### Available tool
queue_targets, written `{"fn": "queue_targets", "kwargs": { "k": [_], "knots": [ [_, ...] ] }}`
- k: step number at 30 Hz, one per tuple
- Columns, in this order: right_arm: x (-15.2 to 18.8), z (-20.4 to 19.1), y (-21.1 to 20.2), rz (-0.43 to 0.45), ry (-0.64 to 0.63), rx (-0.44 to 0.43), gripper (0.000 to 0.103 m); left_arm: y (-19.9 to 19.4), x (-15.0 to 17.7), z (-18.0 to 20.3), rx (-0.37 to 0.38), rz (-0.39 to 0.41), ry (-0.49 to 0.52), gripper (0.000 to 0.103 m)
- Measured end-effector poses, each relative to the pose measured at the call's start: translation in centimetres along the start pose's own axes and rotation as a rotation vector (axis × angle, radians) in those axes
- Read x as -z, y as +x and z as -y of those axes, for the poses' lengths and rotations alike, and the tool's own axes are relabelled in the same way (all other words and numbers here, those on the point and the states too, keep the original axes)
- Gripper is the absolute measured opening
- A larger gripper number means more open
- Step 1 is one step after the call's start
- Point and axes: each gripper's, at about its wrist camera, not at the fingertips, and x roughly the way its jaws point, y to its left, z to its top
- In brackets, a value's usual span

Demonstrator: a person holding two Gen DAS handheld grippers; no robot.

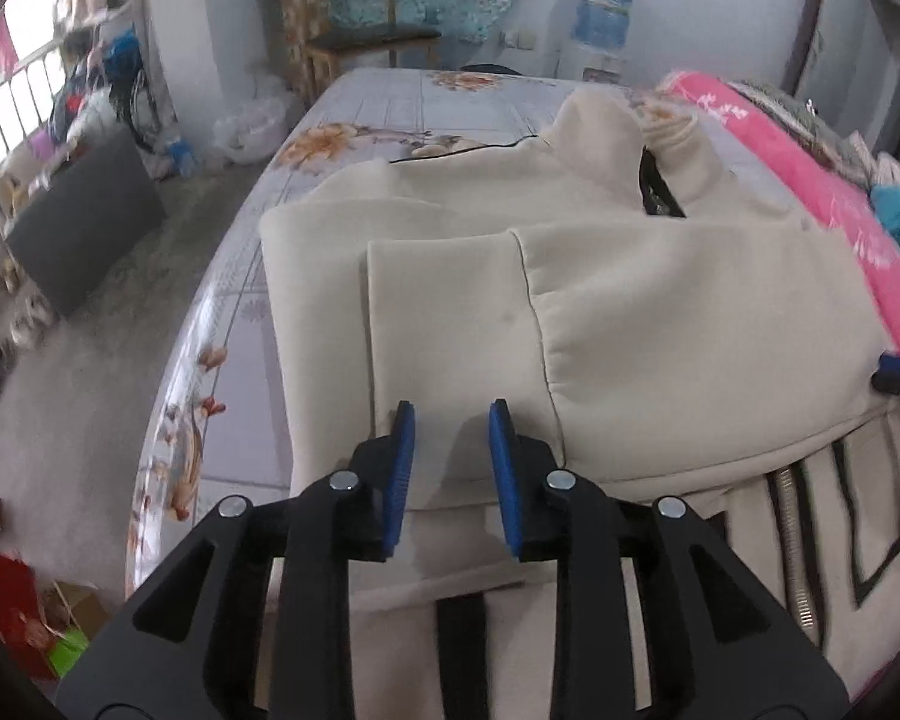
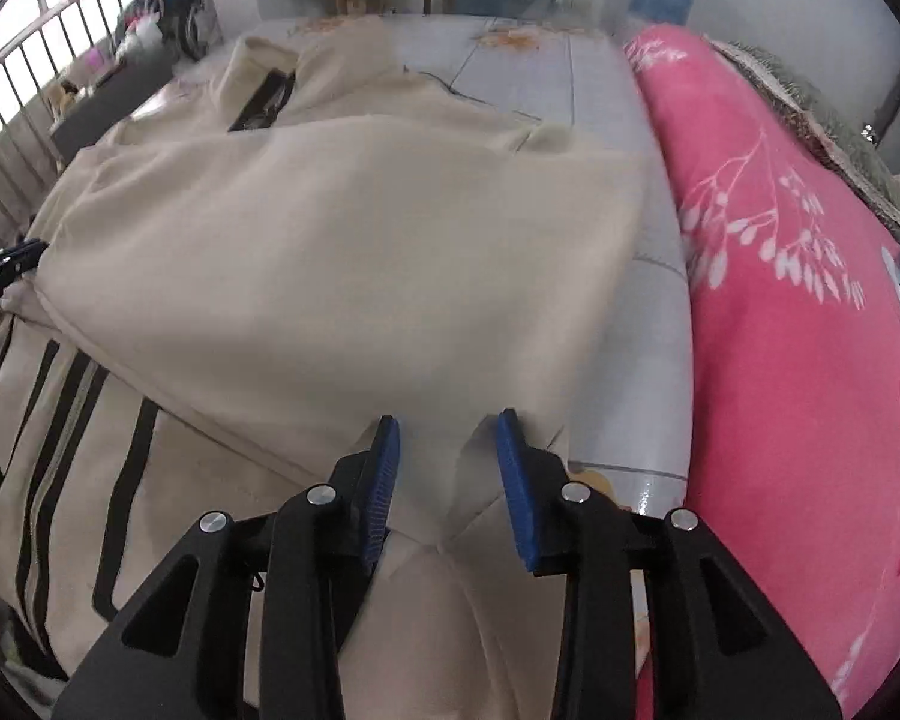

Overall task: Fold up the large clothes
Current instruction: 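Move both tools to the jacket hem, fingers open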

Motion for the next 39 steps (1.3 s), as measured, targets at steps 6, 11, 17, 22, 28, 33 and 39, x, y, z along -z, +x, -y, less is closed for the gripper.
{"fn": "queue_targets", "kwargs": {
  "k": [6,11,17,22,28,33,39],
  "knots": [
    [1.3,-1.5,-6.3,0.080,0.064,0.010,0.034,-5.8,1.7,-0.5,0.004,0.065,0.022,0.054],
    [6.3,-5.3,-10.8,0.148,0.068,-0.038,0.057,-10.3,6.8,-0.3,-0.005,0.070,0.045,0.075],
    [13.2,-10.6,-10.4,0.134,0.088,-0.026,0.076,-11.0,13.7,2.6,-0.019,-0.006,0.113,0.085],
    [16.3,-13.0,-7.6,0.092,0.140,0.021,0.082,-9.1,16.5,3.8,-0.079,-0.028,0.115,0.092],
    [16.1,-13.8,-9.7,0.169,0.154,0.066,0.094,-9.0,16.6,3.0,-0.057,-0.035,0.077,0.096],
    [16.0,-14.2,-7.3,0.107,0.148,0.107,0.097,-8.9,16.9,3.1,-0.060,-0.017,0.079,0.096],
    [16.3,-13.6,-7.2,0.116,0.208,0.072,0.097,-8.6,16.7,3.2,-0.063,-0.017,0.076,0.096]
  ]
}}
